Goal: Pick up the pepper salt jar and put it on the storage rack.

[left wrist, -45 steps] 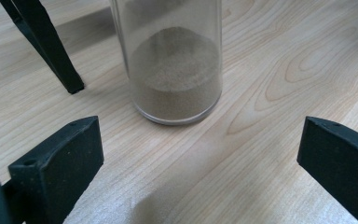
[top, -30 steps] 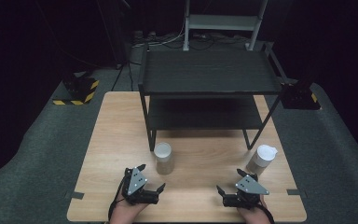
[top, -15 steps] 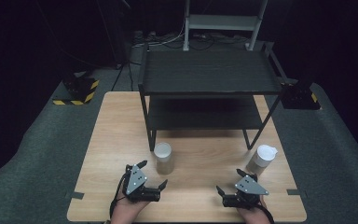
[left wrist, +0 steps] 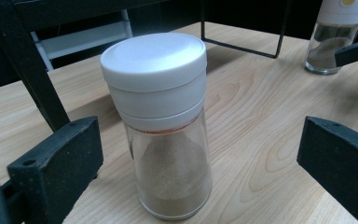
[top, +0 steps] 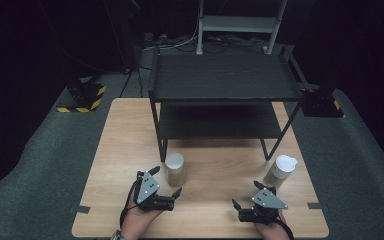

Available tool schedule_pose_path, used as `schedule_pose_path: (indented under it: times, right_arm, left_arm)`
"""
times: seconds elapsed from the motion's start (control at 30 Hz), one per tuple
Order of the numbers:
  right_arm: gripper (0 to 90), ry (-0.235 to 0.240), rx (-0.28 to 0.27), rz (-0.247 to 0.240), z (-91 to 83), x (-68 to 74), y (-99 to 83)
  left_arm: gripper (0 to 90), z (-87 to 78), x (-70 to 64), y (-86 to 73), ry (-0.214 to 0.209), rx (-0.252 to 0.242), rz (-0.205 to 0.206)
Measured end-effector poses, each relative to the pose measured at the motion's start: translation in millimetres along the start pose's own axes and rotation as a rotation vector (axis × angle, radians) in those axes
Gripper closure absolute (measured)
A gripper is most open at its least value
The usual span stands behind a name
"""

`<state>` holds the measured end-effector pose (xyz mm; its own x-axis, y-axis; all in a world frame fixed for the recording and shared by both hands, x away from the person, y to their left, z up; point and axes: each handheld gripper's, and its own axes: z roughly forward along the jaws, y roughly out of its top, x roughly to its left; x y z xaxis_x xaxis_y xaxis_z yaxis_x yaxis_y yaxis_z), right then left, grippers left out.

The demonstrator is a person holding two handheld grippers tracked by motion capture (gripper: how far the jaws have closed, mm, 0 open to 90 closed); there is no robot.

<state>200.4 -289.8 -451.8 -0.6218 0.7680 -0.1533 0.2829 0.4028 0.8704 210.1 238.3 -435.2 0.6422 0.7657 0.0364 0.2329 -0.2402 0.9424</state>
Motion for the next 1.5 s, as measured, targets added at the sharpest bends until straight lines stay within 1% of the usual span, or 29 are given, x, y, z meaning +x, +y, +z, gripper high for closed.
schedule_pose_path:
  times: [0.03,0.13,0.17,0.3,0.43,0.6,0.63,0.73,0.83,0.93,1.03,1.13,1.23,1.27,1.3,1.37,1.4,1.43,1.5]
  right_arm:
    - [0.2,0.002,-0.002,-0.001,-0.2,-0.3,-0.3]
    - [0.2,0.003,-0.005,0.004,-0.3,-0.9,-0.8]
    - [0.2,0.003,-0.005,0.006,-0.3,-1.0,-1.0]
    - [0.2,0.003,-0.004,0.001,-0.3,-0.6,-0.7]
    - [0.2,0.005,-0.005,0.001,-0.3,-0.8,-0.8]
    - [0.2,0.006,-0.006,0.003,-0.4,-1.3,-1.1]
    - [0.2,0.007,-0.006,0.002,-0.5,-1.3,-1.2]
    - [0.2,0.006,-0.007,0.001,-0.5,-1.2,-1.2]
    - [0.2,0.007,-0.006,0.001,-0.5,-1.3,-1.1]
    - [0.2,0.007,-0.006,0.000,-0.4,-1.2,-1.0]
    - [0.2,0.008,-0.005,0.000,-0.4,-1.1,-0.8]
    - [0.2,0.008,-0.004,0.000,-0.4,-1.1,-0.8]
    - [0.2,0.007,-0.004,0.000,-0.4,-1.0,-0.8]
    - [0.2,0.008,-0.004,0.000,-0.4,-1.0,-0.8]
    - [0.2,0.008,-0.004,-0.001,-0.3,-1.0,-0.7]
    - [0.2,0.008,-0.004,-0.001,-0.3,-1.0,-0.7]
    - [0.2,0.008,-0.004,-0.001,-0.3,-1.1,-0.7]
    - [0.2,0.008,-0.004,-0.001,-0.3,-1.1,-0.6]
    - [0.2,0.008,-0.004,-0.001,-0.3,-1.0,-0.7]
  left_arm:
    - [0.5,2.0,2.1,0.2,-0.005,0.004,-0.014]
    - [0.5,4.2,3.8,0.2,-0.006,0.003,-0.020]
    - [0.5,6.9,4.7,0.3,-0.007,0.002,-0.033]
    - [0.5,10.9,6.7,0.6,-0.003,-0.002,-0.038]
    - [0.4,15.5,7.9,0.9,-0.001,-0.004,-0.061]
    - [0.5,20.8,7.8,2.3,0.003,-0.004,-0.052]
    - [0.4,23.4,9.0,2.1,0.003,-0.009,-0.061]
    - [0.5,25.6,10.6,2.6,0.004,-0.008,-0.066]
    - [0.4,29.2,13.5,2.5,0.001,-0.017,-0.088]
    - [0.5,30.8,14.5,2.8,0.001,-0.017,-0.089]
    - [0.6,34.9,16.8,2.6,-0.003,-0.015,-0.109]
    - [0.9,36.5,17.8,1.6,-0.004,-0.020,-0.114]
    - [3.7,38.9,19.6,0.5,-0.009,-0.026,-0.121]
    - [3.7,39.7,21.3,0.3,-0.017,-0.026,-0.123]
    - [5.8,41.3,21.1,0.7,-0.012,-0.023,-0.132]
    - [7.7,42.0,21.7,1.1,-0.013,-0.020,-0.134]
    - [7.7,42.6,21.9,0.3,-0.015,-0.025,-0.137]
    - [10.6,43.4,21.8,-0.3,-0.015,-0.030,-0.135]
    - [13.0,43.8,21.5,-1.7,-0.013,-0.039,-0.138]
